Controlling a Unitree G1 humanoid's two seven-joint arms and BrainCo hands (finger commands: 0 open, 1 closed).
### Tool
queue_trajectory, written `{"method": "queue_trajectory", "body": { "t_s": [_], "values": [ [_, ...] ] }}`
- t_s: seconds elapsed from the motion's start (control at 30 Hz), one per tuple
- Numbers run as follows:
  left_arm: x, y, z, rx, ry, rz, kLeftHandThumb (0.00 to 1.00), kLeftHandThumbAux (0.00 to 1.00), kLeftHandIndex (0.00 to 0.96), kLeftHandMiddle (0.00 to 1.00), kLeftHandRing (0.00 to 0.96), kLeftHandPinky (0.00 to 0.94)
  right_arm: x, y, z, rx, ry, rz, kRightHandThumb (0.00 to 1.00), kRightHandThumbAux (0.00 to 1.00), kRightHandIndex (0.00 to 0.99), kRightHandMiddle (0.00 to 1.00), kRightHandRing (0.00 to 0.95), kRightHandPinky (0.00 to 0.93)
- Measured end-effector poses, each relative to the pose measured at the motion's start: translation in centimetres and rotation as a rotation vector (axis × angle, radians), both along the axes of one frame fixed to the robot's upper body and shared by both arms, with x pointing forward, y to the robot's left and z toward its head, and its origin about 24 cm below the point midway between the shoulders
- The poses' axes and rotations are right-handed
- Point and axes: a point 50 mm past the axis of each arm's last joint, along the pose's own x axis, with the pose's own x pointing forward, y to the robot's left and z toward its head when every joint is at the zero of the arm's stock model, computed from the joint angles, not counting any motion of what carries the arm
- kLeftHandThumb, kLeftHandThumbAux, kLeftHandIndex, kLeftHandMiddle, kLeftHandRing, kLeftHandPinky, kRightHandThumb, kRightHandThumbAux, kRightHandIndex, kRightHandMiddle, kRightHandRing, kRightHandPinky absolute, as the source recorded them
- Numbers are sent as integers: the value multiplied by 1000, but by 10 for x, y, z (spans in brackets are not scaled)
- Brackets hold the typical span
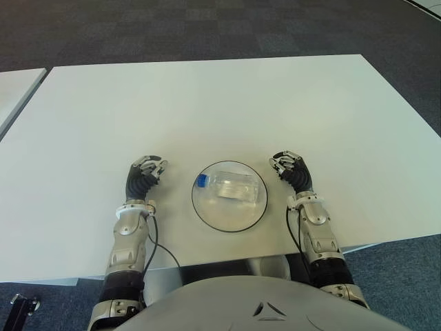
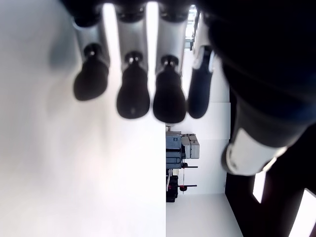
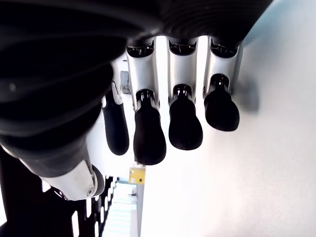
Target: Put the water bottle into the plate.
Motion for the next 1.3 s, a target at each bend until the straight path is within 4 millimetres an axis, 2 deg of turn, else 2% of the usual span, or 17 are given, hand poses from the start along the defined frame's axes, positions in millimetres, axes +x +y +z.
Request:
{"method": "queue_trajectory", "body": {
  "t_s": [0.5, 1.3],
  "values": [
    [9, -3, -4, 3, -11, -8, 707, 720, 436, 773, 761, 752, 0, 2, 0, -1, -2, 7, 703, 730, 437, 751, 744, 745],
    [9, -8, -3, -23, -32, 2, 707, 721, 435, 766, 756, 754, -1, 3, 1, -1, -4, 9, 701, 730, 437, 756, 749, 746]
  ]
}}
